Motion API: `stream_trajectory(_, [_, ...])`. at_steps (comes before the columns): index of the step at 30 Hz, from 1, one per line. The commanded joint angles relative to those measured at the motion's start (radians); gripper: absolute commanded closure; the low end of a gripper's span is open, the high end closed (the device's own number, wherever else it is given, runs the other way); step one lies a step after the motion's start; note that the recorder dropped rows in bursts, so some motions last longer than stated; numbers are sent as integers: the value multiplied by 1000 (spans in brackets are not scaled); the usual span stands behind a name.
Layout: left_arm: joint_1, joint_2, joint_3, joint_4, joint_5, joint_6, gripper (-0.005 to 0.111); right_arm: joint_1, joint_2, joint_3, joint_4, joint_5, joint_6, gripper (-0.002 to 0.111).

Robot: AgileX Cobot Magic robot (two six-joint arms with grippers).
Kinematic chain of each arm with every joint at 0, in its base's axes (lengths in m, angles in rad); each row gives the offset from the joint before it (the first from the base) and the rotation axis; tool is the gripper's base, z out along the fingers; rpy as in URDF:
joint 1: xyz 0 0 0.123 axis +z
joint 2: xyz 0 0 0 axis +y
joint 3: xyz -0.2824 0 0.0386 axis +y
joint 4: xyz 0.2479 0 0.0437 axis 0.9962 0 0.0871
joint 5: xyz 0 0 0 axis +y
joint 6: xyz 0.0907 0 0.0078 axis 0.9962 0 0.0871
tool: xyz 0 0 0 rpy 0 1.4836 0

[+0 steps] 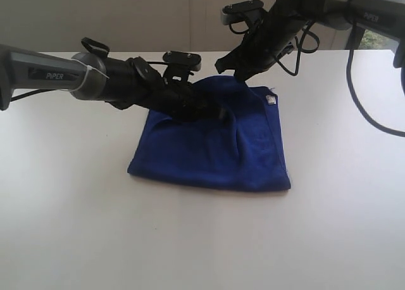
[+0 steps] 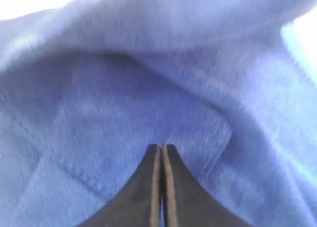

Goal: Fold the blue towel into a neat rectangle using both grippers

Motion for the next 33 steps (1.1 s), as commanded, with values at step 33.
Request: stream_trajectory(33, [-5,47,-10,22,42,1,96,-5,-5,0,6,10,-3,108])
